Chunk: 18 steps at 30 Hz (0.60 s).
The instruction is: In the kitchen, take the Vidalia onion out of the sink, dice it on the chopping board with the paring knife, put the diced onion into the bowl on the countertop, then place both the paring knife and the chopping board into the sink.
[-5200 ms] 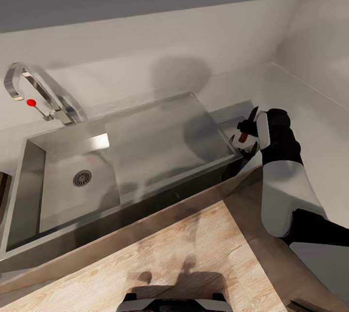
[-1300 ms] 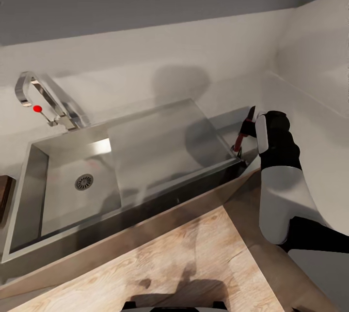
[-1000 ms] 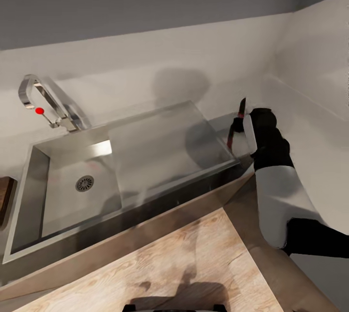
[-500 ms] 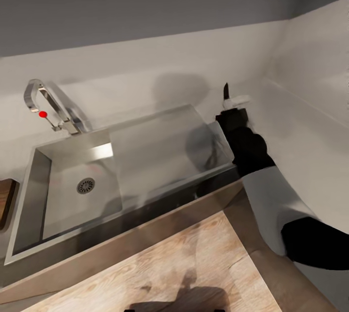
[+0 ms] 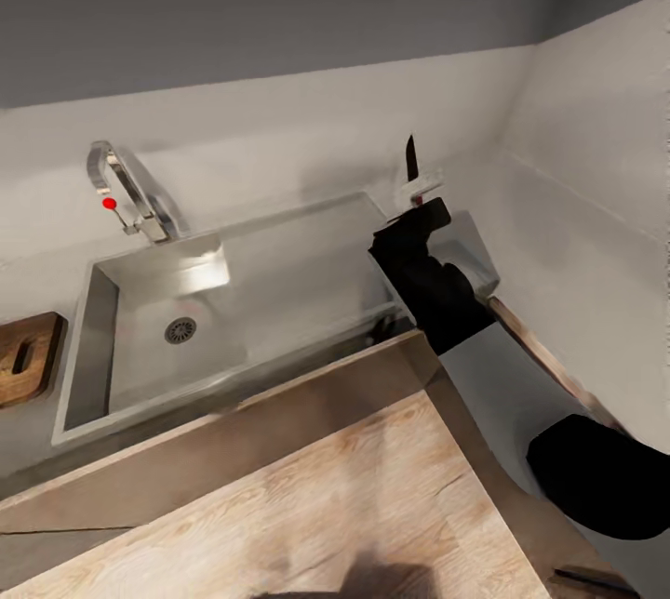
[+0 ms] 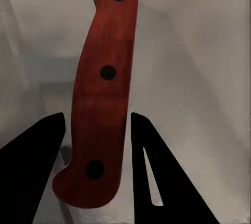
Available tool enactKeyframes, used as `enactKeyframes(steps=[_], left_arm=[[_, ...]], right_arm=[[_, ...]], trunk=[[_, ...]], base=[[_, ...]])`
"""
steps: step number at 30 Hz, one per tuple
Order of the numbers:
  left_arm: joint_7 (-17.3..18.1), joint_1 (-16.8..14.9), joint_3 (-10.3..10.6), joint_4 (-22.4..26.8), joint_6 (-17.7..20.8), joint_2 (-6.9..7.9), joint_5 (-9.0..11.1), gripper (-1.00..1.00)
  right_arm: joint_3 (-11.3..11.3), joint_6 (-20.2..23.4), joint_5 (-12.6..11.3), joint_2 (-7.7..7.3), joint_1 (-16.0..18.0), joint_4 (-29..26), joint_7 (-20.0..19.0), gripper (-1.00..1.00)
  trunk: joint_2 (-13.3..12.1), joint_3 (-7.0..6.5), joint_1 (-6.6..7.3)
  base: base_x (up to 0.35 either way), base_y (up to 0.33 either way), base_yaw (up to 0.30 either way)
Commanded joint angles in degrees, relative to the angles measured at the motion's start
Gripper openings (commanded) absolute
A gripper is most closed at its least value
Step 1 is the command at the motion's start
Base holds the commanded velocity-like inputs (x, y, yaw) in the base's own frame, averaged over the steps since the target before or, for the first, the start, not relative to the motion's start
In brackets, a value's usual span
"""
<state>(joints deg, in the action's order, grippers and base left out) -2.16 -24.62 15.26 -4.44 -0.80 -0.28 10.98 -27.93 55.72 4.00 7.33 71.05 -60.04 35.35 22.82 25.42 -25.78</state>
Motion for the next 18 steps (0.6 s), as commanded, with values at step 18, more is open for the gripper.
enactKeyframes(steps=[18], left_arm=[[-0.04, -0.07, 0.47, -0.09, -0.08, 0.18, 0.53, 1.0]], right_arm=[[-11.28, 0.02, 0.11, 1.87, 0.06, 0.74, -0.1, -1.0]], trunk=[[0.1, -1.53, 0.0]], base=[[-0.324, 0.134, 0.013]])
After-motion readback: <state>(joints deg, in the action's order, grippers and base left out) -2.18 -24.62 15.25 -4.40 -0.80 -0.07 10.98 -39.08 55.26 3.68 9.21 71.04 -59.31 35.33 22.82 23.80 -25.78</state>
